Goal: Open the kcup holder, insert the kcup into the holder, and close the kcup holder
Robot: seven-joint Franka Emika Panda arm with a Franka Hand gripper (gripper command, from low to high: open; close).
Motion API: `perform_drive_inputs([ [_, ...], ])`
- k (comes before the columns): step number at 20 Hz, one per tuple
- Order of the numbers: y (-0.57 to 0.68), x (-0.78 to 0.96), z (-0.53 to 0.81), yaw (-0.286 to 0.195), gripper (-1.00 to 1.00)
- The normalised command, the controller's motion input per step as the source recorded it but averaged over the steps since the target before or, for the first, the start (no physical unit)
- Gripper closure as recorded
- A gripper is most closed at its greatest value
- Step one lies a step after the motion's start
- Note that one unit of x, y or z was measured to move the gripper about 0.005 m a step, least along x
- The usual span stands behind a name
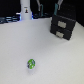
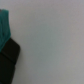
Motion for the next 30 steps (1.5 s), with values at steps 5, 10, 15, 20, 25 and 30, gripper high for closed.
perform_drive_inputs([
  [5, 0.80, -0.15, -0.02, -0.169, -1.00],
  [10, 0.78, -0.16, -0.11, -0.176, -1.00],
  [15, 0.68, -0.12, -0.17, -0.171, -1.00],
  [20, 0.59, -0.04, -0.21, -0.161, -1.00],
  [25, 0.53, -0.04, -0.25, -0.158, -1.00],
  [30, 0.41, -0.07, -0.30, -0.150, -1.00],
])
